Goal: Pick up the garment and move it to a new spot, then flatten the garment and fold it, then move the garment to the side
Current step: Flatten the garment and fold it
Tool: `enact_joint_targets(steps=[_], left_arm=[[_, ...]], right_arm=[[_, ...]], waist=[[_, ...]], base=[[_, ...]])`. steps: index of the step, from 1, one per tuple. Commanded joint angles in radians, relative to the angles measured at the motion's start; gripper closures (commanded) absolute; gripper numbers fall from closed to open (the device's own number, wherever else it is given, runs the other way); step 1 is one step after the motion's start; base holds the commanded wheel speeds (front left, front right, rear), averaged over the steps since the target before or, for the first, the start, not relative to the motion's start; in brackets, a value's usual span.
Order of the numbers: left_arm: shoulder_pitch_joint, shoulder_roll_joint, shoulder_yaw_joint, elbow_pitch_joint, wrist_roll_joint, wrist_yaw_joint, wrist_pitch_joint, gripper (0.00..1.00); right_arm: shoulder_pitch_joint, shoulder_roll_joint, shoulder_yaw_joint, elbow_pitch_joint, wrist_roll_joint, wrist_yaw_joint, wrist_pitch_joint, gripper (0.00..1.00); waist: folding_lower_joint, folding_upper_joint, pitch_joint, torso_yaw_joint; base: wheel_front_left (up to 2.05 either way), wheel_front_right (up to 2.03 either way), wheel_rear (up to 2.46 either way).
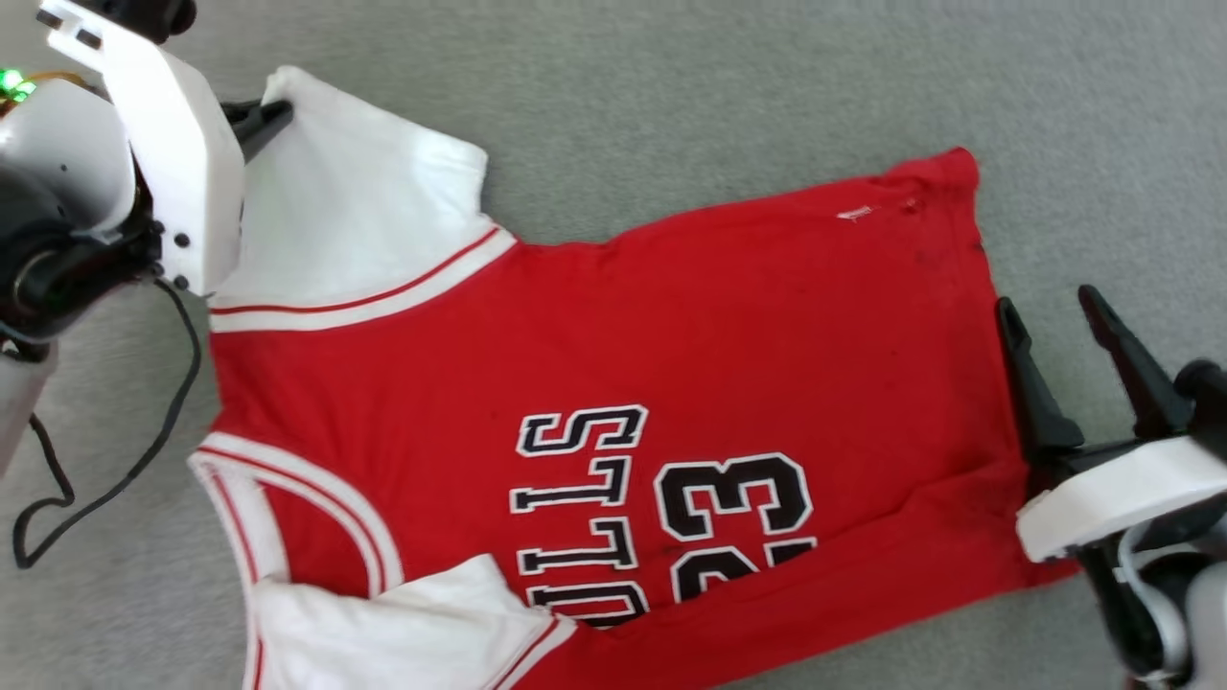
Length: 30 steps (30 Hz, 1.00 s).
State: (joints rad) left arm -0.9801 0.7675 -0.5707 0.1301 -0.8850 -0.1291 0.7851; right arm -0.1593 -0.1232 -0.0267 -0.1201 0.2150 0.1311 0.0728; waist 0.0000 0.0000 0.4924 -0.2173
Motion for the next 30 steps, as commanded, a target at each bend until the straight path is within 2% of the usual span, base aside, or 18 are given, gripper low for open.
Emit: enact_joint_targets(steps=[1,4,9,14,17,22,27,30], left_arm=[[0.018,0.003,-0.006,-0.031,-0.007,-0.001,-0.023,1.0],[0.049,0.011,-0.018,-0.112,-0.039,-0.001,-0.061,1.0],[0.102,0.029,-0.033,-0.237,-0.047,-0.001,-0.116,1.0],[0.16,0.032,-0.05,-0.34,-0.043,0.002,-0.152,1.0],[0.187,0.035,-0.065,-0.391,-0.035,0.003,-0.162,1.0],[0.218,0.029,-0.09,-0.458,-0.018,0.002,-0.18,1.0],[0.23,0.025,-0.109,-0.494,0.0,0.001,-0.194,1.0],[0.232,0.021,-0.116,-0.505,0.006,0.001,-0.203,1.0]], right_arm=[[-0.015,-0.037,-0.001,-0.013,0.015,-0.001,0.046,0.0],[-0.04,-0.122,0.024,-0.042,0.034,-0.001,0.193,0.0],[-0.092,-0.279,0.052,-0.061,0.101,-0.001,0.499,0.0],[-0.182,-0.382,0.04,-0.036,0.162,-0.001,0.762,0.0],[-0.242,-0.435,0.041,-0.001,0.161,-0.001,0.884,0.0],[-0.338,-0.488,0.072,0.073,0.146,-0.001,0.978,0.0],[-0.395,-0.523,0.138,0.139,0.12,-0.001,1.01,0.0],[-0.396,-0.569,0.216,0.173,0.092,-0.001,1.007,0.0]], waist=[[0.0,0.0,-0.04,0.048],[0.0,0.0,-0.062,0.09],[0.0,0.0,-0.076,0.167],[0.0,0.0,-0.073,0.231],[0.0,0.0,-0.065,0.262],[0.0,0.0,-0.039,0.306],[0.0,0.0,-0.016,0.335],[0.0,0.0,-0.006,0.348]], base=[[0.0,0.0,0.0],[0.0,0.0,0.0],[0.0,0.0,0.0],[0.0,0.0,0.0],[0.0,0.0,0.0],[0.0,0.0,0.0],[0.0,0.0,0.0],[0.0,0.0,0.0]])
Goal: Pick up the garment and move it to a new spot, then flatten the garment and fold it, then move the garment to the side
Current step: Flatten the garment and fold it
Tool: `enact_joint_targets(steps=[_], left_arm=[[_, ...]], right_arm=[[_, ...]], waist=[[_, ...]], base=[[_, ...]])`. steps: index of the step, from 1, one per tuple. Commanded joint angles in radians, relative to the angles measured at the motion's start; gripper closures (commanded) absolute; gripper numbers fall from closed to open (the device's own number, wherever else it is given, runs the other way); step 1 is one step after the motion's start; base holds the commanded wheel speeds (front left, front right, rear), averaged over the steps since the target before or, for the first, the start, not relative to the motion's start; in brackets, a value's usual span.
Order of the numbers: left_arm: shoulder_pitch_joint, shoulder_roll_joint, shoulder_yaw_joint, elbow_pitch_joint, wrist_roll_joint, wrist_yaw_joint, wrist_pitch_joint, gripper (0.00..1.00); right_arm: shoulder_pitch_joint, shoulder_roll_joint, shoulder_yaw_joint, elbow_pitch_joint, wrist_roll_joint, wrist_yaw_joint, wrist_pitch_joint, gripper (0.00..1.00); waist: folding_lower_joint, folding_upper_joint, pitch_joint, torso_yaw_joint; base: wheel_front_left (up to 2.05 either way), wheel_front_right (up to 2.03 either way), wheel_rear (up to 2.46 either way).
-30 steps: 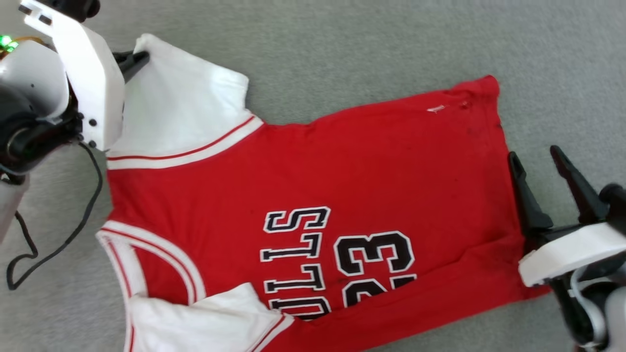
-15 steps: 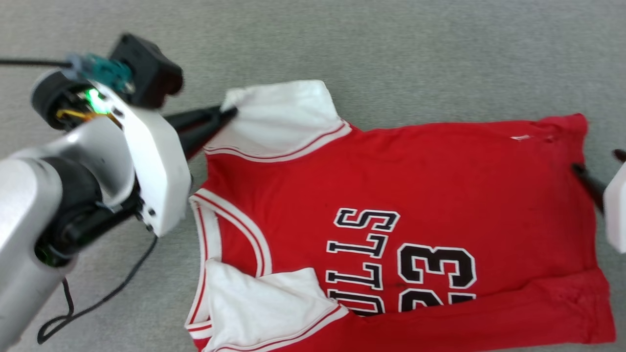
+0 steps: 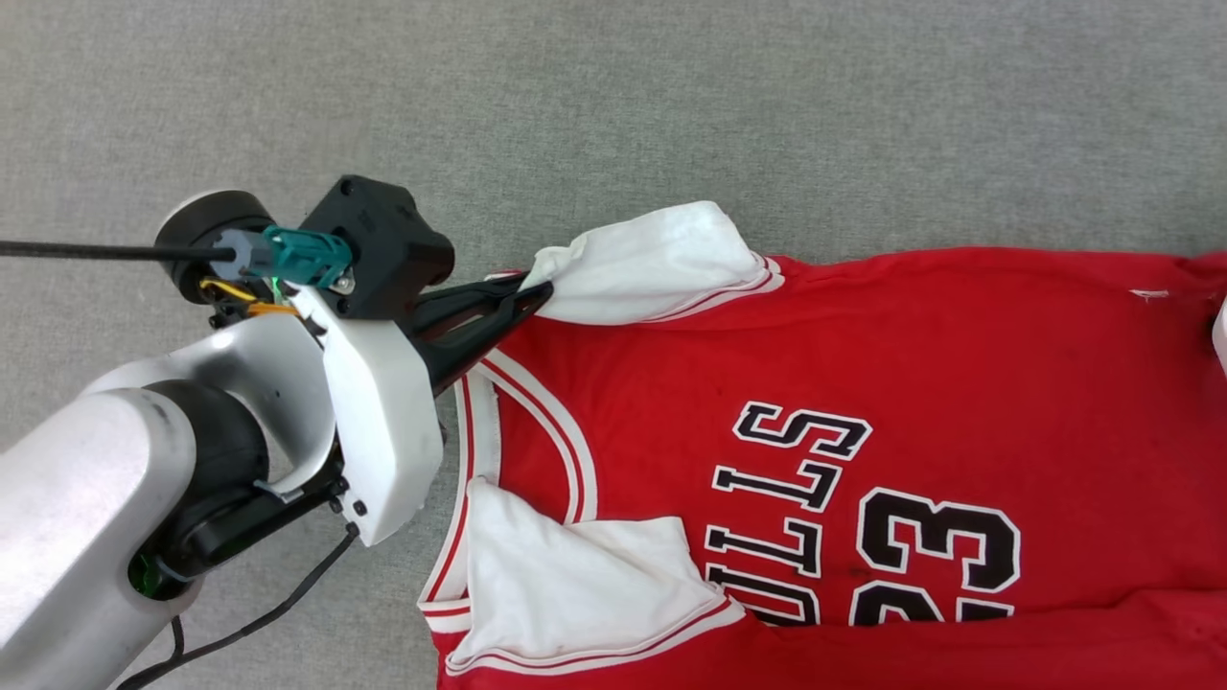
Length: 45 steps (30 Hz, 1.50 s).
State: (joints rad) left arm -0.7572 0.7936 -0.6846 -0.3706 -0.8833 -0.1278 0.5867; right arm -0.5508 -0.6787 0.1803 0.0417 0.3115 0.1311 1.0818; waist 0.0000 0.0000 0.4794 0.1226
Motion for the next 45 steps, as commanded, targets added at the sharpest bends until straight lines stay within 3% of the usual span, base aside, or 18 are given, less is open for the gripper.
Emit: enact_joint_targets(steps=[1,6,8,14,23,36,45], left_arm=[[0.01,-0.006,-0.004,-0.004,0.008,0.0,-0.011,1.0],[0.015,-0.001,-0.012,0.002,0.017,-0.001,-0.029,1.0],[0.016,0.001,-0.01,0.007,0.014,-0.001,-0.037,1.0],[0.039,0.009,-0.001,0.045,0.028,0.009,-0.071,1.0],[0.134,0.04,0.022,0.062,0.023,0.061,-0.138,1.0],[0.383,0.094,0.017,-0.013,-0.026,0.172,-0.217,1.0],[0.573,0.1,-0.035,-0.039,-0.088,0.206,-0.26,1.0]], right_arm=[[-0.001,-0.017,0.029,0.028,0.002,-0.001,-0.002,0.0],[0.016,0.023,0.054,0.114,0.033,-0.001,-0.027,0.0],[0.023,0.028,0.069,0.135,0.039,-0.001,-0.04,1.0],[-0.005,0.037,0.04,0.167,0.046,-0.001,-0.124,1.0],[0.028,0.054,-0.026,0.112,0.095,-0.001,-0.231,1.0],[0.365,0.149,-0.191,-0.071,0.1,-0.001,-0.304,1.0],[0.598,0.195,-0.244,-0.168,0.104,-0.001,-0.293,1.0]], waist=[[0.0,0.0,0.011,0.011],[0.0,0.0,0.02,0.018],[0.0,0.0,0.021,0.019],[0.0,0.0,-0.013,0.004],[0.0,0.0,-0.127,-0.038],[0.0,0.0,-0.259,-0.042],[0.0,0.0,-0.303,-0.035]], base=[[0.0,0.0,0.0],[0.0,0.0,0.0],[0.0,0.0,0.0],[0.0,0.0,0.0],[0.0,0.0,0.0],[0.0,0.0,0.0],[0.0,0.0,0.0]])
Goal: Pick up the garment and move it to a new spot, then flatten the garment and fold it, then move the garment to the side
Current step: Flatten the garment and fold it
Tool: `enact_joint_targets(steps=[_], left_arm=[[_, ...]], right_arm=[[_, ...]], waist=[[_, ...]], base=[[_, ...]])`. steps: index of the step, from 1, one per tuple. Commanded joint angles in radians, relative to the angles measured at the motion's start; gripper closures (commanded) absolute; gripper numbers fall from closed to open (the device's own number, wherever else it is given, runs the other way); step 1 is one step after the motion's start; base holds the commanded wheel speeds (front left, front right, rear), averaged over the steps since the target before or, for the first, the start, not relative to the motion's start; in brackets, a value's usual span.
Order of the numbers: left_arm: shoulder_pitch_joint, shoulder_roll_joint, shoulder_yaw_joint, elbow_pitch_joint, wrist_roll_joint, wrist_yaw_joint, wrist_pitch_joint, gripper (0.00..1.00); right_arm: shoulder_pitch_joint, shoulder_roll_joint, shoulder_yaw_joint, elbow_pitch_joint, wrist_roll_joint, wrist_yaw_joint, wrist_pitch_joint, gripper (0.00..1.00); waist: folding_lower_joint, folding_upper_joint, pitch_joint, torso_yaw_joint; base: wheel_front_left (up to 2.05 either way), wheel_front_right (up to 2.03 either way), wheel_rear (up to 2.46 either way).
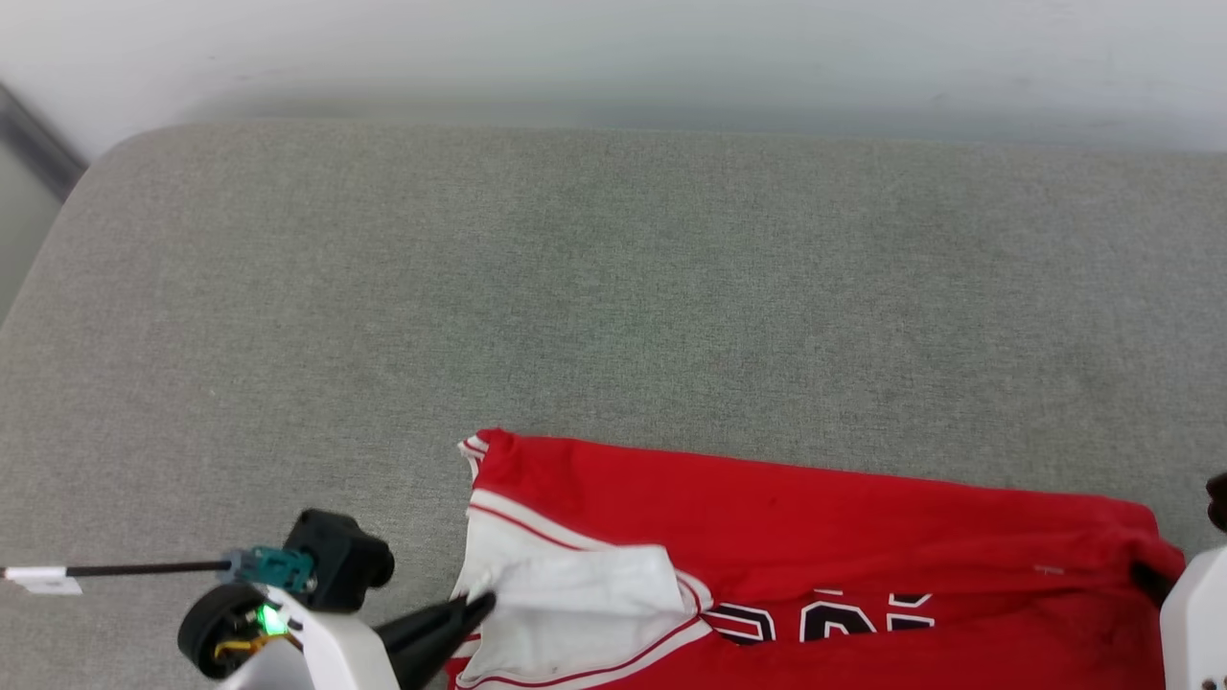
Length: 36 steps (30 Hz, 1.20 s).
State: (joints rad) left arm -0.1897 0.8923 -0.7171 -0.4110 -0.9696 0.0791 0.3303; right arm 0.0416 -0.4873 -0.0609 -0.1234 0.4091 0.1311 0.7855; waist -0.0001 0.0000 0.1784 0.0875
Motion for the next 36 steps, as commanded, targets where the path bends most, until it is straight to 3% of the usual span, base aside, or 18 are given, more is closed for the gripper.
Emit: enact_joint_targets(steps=[1,6,14,19,20,21,22,23,28,36], left_arm=[[0.02,0.0,-0.008,0.007,-0.011,-0.006,-0.006,1.0],[0.05,-0.009,-0.049,0.078,0.013,-0.027,-0.008,1.0],[0.018,-0.078,-0.124,0.227,0.066,-0.071,0.007,1.0],[-0.005,-0.114,-0.159,0.308,0.109,-0.096,0.001,1.0],[-0.007,-0.122,-0.163,0.322,0.114,-0.099,-0.001,1.0],[-0.009,-0.129,-0.168,0.333,0.116,-0.103,-0.002,0.79],[-0.01,-0.135,-0.17,0.344,0.117,-0.103,-0.002,0.35],[-0.009,-0.14,-0.17,0.355,0.112,-0.1,-0.001,0.0],[-0.009,-0.156,-0.17,0.386,0.123,-0.103,-0.032,0.0],[-0.019,-0.164,-0.103,0.346,0.145,-0.071,-0.173,0.0]], right_arm=[[0.022,0.006,-0.003,0.0,0.005,-0.001,0.004,1.0],[0.063,-0.015,0.027,0.039,-0.011,-0.001,0.001,1.0],[0.072,-0.049,0.08,0.118,-0.039,-0.001,-0.02,1.0],[0.046,-0.028,0.097,0.165,-0.007,-0.001,-0.041,1.0],[0.044,-0.027,0.102,0.172,-0.001,-0.001,-0.044,0.89],[0.042,-0.026,0.107,0.178,0.002,-0.001,-0.05,0.52],[0.036,-0.025,0.109,0.183,0.006,-0.001,-0.055,0.0],[0.03,-0.023,0.107,0.187,0.009,-0.001,-0.061,0.0],[0.03,-0.025,0.089,0.191,0.029,-0.001,-0.071,0.0],[0.04,-0.011,-0.022,0.078,0.094,-0.001,-0.054,0.0]], waist=[[0.0001,0.0,-0.004,-0.001],[0.0001,0.0,-0.006,-0.003],[0.0001,0.0,0.008,-0.004],[0.0001,0.0,0.018,-0.009],[0.0001,0.0,0.019,-0.01],[0.0001,0.0,0.02,-0.011],[0.0001,0.0,0.02,-0.014],[0.0001,0.0,0.019,-0.016],[0.0001,0.0,-0.01,-0.023],[0.0001,0.0,-0.069,-0.017]], base=[[0.0,0.0,0.0],[0.0,0.0,0.0],[0.0,0.0,0.0],[0.0,0.0,0.0],[0.0,0.0,0.0],[0.0,0.0,0.0],[0.0,0.0,0.0],[0.0,0.0,0.0],[0.0,0.0,0.0],[0.0,0.0,0.0]])
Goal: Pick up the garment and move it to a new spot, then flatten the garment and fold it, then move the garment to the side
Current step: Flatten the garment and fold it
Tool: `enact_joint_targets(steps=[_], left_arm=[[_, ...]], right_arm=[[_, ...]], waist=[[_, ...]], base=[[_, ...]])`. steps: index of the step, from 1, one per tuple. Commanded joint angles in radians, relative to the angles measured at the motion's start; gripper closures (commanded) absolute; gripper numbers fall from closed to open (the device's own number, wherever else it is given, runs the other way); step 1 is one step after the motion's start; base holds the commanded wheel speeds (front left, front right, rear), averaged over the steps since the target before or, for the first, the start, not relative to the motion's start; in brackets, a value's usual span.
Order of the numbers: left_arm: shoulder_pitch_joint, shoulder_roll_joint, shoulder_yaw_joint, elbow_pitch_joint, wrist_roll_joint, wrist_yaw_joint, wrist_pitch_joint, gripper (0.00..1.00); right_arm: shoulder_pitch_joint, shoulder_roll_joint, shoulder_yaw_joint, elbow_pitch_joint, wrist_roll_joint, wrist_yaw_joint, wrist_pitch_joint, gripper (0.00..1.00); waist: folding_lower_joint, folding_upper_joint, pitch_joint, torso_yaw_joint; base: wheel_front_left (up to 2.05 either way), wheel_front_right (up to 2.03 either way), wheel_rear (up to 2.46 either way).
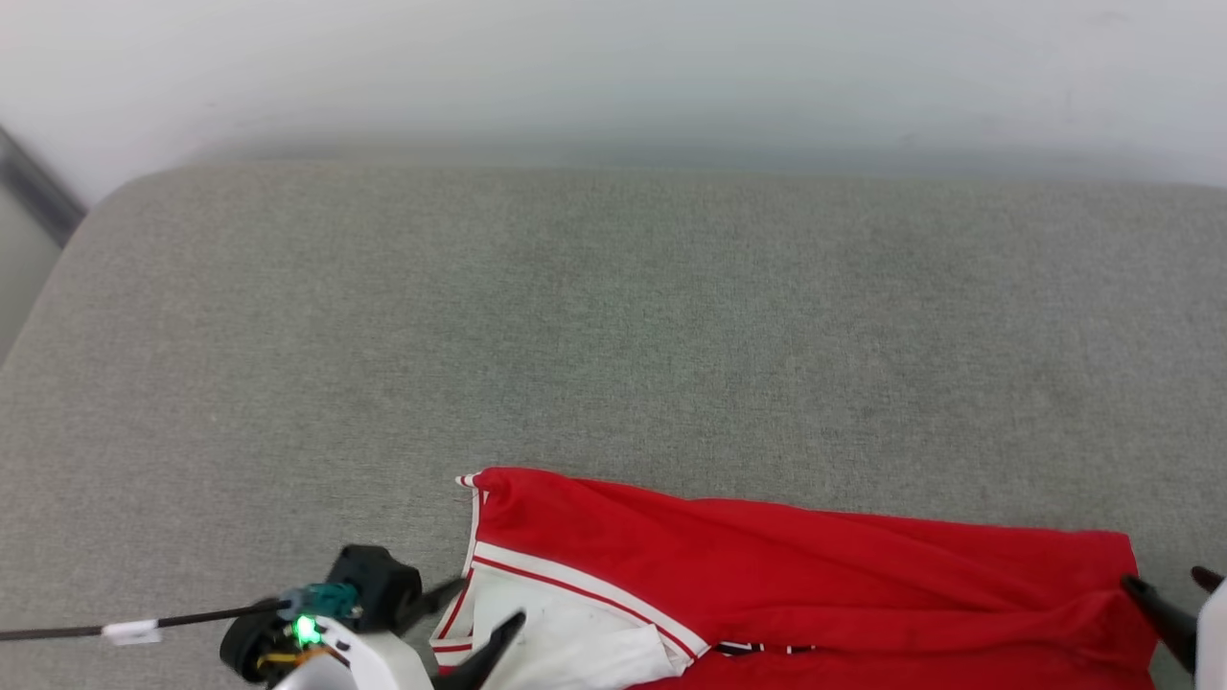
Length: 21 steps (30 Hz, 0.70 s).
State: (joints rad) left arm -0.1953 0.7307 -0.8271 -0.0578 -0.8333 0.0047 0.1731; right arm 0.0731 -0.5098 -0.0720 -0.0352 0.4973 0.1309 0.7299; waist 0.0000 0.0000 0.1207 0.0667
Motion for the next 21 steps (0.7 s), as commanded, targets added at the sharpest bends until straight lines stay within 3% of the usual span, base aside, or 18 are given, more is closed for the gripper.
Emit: enact_joint_targets(steps=[1,6,11,14,18,21], left_arm=[[-0.02,-0.004,0.02,-0.018,0.023,0.01,-0.049,0.0],[-0.013,-0.041,0.1,-0.045,0.056,0.076,-0.222,0.0],[0.011,-0.097,0.191,-0.033,0.07,0.148,-0.395,0.0],[0.027,-0.138,0.26,-0.041,0.101,0.182,-0.433,0.0],[0.047,-0.208,0.375,-0.076,0.252,0.223,-0.439,0.0],[0.085,-0.259,0.452,-0.094,0.367,0.21,-0.438,0.0]], right_arm=[[0.015,0.022,-0.042,-0.027,0.011,0.0,0.009,0.0],[0.052,0.076,-0.143,-0.124,0.002,0.0,0.051,0.0],[0.069,0.168,-0.237,-0.166,-0.047,0.0,0.088,0.0],[0.069,0.242,-0.277,-0.173,-0.081,0.0,0.105,0.0],[0.047,0.345,-0.339,-0.162,-0.116,0.0,0.1,0.0],[0.023,0.395,-0.377,-0.13,-0.136,0.0,0.074,0.0]], waist=[[0.0,0.0,-0.019,0.008],[0.0,0.0,-0.035,0.018],[0.0,0.0,-0.037,0.025],[0.0,0.0,-0.031,0.032],[0.0,0.0,-0.018,0.044],[0.0,0.0,-0.006,0.051]], base=[[0.0,0.0,0.0],[0.0,0.0,0.0],[0.0,0.0,0.0],[0.0,0.0,0.0],[0.0,0.0,0.0],[0.0,0.0,0.0]])
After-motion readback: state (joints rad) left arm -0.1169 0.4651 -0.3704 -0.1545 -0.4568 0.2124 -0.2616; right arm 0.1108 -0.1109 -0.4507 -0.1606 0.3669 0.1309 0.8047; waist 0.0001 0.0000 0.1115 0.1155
